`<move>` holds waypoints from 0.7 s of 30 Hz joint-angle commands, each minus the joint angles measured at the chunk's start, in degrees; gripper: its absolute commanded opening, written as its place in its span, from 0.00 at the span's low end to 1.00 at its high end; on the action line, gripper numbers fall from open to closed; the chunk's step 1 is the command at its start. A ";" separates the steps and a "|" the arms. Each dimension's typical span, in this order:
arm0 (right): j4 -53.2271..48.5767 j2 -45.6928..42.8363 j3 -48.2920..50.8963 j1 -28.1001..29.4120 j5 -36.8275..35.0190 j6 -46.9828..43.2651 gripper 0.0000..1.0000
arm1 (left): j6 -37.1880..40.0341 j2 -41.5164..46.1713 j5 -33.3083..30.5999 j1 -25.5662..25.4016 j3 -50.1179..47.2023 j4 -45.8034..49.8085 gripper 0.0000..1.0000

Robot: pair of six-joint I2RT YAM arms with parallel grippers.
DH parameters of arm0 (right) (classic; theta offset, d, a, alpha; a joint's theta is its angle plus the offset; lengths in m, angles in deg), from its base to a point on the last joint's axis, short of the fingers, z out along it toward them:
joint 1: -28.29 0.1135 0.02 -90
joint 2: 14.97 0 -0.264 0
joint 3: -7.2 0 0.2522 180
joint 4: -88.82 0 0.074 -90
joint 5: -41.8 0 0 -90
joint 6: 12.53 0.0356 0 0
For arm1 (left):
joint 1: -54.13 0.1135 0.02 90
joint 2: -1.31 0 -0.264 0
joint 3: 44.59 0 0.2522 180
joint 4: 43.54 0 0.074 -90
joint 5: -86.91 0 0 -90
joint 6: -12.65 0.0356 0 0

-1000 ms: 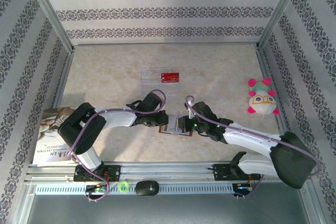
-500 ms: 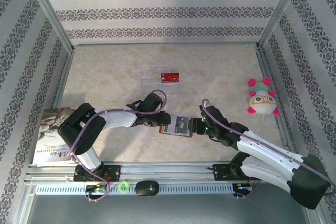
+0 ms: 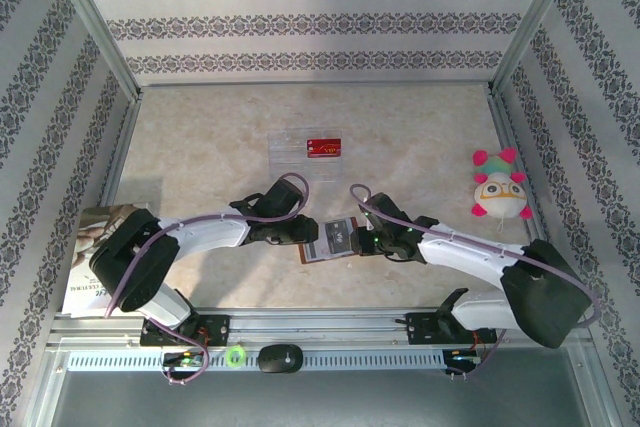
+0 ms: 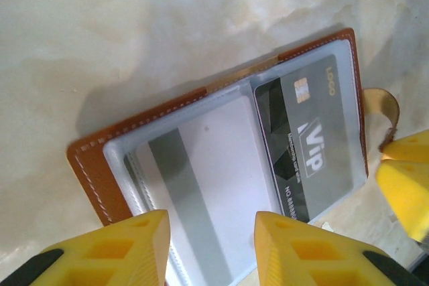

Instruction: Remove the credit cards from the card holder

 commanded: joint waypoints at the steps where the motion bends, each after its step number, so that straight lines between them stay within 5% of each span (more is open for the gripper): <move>1: 2.34 0.63 -1.03 0.03 0.97 -2.47 0.30 | 1.71 1.19 -1.71 -0.72 1.45 4.40 0.39; 10: -3.27 -4.77 -5.45 0.81 -0.24 -7.81 0.32 | 1.07 1.90 1.50 -0.55 2.43 2.26 0.42; 17: -4.98 6.83 -11.82 -1.94 1.46 -14.21 0.37 | 0.52 -1.93 6.25 -1.81 4.43 0.04 0.44; 21: -5.08 12.03 -12.62 -2.65 -0.79 -13.82 0.31 | 0.45 -5.96 6.88 -2.26 4.46 0.92 0.40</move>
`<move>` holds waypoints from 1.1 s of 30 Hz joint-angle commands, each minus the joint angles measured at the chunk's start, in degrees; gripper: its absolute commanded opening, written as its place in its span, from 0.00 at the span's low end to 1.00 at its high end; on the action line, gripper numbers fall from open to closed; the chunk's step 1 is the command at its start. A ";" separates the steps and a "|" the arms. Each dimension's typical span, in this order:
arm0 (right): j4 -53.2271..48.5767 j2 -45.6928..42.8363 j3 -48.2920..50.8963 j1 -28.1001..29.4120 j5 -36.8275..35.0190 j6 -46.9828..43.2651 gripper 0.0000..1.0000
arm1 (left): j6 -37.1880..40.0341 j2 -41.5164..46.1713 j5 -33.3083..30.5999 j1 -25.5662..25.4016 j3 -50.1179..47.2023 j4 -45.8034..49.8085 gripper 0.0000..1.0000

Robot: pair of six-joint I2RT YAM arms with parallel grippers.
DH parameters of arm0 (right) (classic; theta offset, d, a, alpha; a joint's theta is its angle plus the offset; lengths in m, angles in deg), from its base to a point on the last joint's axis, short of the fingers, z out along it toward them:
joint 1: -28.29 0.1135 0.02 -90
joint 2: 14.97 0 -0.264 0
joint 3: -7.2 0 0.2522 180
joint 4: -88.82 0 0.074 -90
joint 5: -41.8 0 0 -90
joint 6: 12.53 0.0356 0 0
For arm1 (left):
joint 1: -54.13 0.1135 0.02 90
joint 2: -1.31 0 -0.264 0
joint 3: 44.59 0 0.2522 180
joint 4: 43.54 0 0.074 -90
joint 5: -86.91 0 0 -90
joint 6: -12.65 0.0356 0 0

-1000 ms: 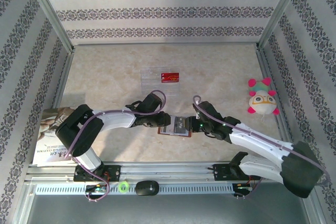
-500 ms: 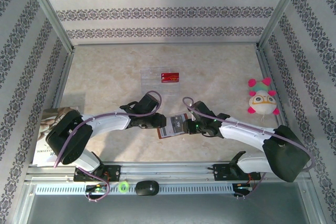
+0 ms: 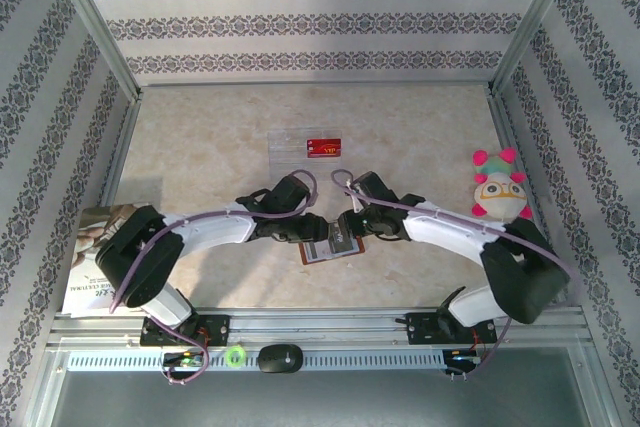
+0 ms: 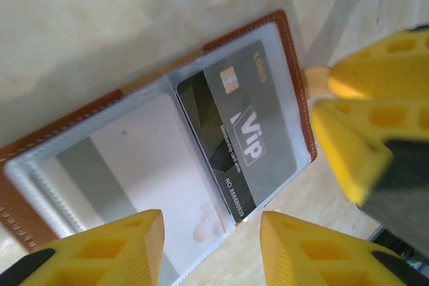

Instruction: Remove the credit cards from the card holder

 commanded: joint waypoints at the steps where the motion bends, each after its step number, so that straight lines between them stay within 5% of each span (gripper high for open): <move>1: -2.53 2.88 -0.86 -0.46 -1.88 -1.09 0.29 | 0.74 -3.39 0.53 -0.84 0.55 1.62 0.39; 12: 6.32 1.15 10.09 5.02 -3.71 12.86 0.09 | 4.61 -5.92 -2.68 3.09 0.27 3.26 0.34; 26: 12.96 3.21 11.54 7.92 -4.00 16.57 0.05 | 1.05 3.12 -2.39 4.30 -1.91 0.88 0.34; 33: 14.02 3.32 11.96 8.10 -4.03 16.88 0.05 | -0.49 -0.99 -0.38 3.17 -1.75 -2.22 0.33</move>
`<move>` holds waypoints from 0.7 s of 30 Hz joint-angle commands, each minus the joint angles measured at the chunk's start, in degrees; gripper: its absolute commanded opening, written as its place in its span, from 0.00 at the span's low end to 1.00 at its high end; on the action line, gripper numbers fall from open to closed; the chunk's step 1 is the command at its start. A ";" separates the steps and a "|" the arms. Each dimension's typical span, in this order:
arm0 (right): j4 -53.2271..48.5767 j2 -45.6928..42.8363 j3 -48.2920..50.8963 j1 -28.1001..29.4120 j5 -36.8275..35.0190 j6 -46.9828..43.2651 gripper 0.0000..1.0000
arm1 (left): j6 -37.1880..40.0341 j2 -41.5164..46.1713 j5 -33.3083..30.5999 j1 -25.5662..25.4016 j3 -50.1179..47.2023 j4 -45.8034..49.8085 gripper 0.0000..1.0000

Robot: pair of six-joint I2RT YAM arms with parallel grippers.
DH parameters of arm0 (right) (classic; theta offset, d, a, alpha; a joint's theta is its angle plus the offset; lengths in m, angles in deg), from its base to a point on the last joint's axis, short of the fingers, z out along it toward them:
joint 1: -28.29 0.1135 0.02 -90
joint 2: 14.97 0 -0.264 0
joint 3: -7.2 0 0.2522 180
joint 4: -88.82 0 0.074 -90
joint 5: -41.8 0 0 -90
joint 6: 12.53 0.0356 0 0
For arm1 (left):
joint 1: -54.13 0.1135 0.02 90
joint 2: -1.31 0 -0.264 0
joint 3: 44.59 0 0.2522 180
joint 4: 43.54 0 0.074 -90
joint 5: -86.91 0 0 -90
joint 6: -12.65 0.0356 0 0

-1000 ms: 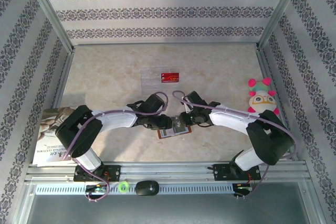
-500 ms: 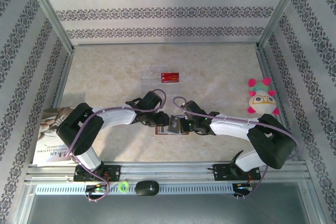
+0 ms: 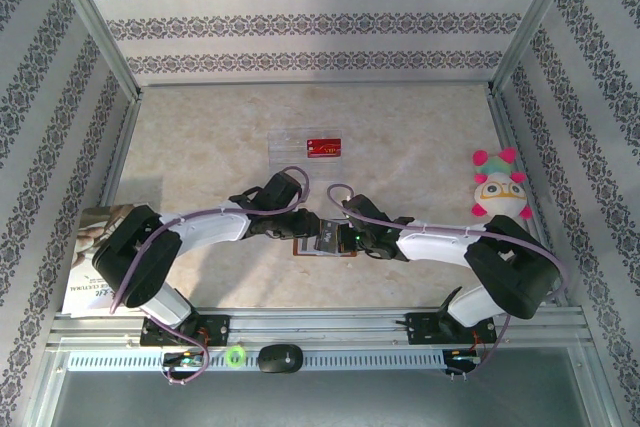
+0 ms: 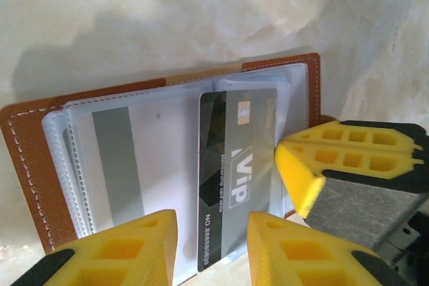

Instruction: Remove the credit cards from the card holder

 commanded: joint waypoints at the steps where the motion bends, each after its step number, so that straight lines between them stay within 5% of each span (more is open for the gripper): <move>1: -2.65 1.78 2.10 0.82 0.66 0.87 0.05 | -1.00 -2.35 -0.42 -0.48 -0.05 -1.00 0.33; 14: -2.54 2.01 1.87 0.90 1.06 0.78 0.04 | -3.21 -5.37 2.92 -0.45 -2.24 -7.99 0.28; 21: -2.44 1.92 1.97 0.85 1.05 0.85 0.04 | -2.33 -0.31 -0.76 -0.44 -2.45 -3.33 0.27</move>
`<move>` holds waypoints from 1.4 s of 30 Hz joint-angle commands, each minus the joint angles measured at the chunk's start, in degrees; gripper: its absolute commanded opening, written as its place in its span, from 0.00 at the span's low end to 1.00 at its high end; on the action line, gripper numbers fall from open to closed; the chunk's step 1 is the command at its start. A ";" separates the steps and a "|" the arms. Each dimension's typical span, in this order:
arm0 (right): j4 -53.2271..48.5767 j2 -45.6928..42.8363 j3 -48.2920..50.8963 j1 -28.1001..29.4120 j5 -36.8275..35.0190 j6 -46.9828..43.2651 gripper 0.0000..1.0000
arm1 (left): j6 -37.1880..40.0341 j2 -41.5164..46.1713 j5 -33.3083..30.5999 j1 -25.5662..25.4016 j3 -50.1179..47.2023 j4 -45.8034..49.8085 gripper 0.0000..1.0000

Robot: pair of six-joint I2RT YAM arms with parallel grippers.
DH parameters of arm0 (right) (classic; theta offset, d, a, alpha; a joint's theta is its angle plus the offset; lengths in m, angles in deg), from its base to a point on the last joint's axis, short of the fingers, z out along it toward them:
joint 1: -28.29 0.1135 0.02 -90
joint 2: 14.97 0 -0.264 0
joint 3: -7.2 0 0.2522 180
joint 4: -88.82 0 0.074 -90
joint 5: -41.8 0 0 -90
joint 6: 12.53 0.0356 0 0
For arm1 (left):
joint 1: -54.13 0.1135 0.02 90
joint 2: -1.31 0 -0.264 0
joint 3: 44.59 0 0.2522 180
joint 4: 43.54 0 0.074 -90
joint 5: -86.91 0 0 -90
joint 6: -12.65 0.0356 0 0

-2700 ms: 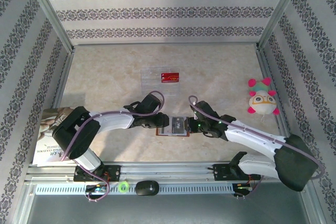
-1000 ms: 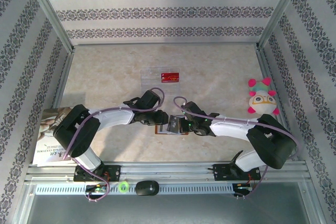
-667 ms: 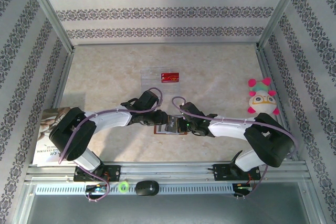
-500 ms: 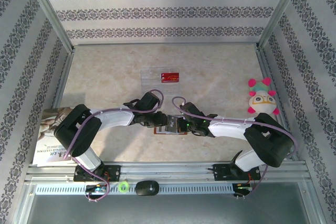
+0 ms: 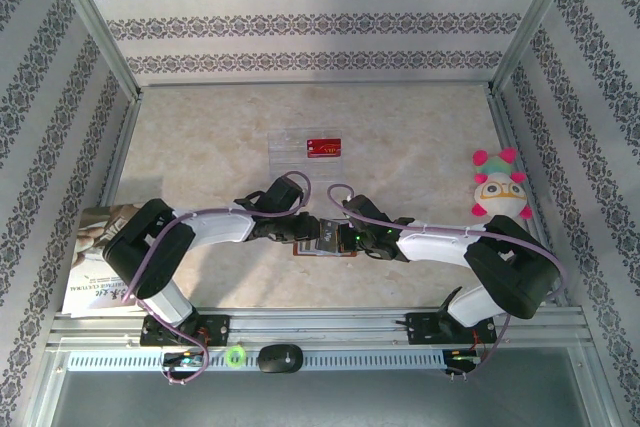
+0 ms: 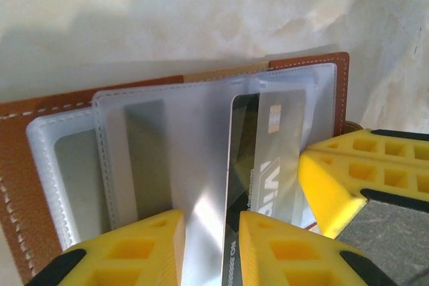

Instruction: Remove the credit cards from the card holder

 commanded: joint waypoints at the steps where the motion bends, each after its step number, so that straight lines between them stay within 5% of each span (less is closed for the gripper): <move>1: -3.16 1.94 1.71 0.85 1.05 0.59 0.04 | 0.09 3.43 -2.33 -0.44 -0.49 2.22 0.27; 26: -2.39 2.61 1.58 0.89 1.75 0.64 0.04 | -3.33 -1.25 2.29 -1.59 -2.55 -6.45 0.22; 42: -3.85 2.33 1.81 1.06 0.67 1.29 0.04 | -5.48 0.91 1.27 -1.60 -6.07 -9.39 0.00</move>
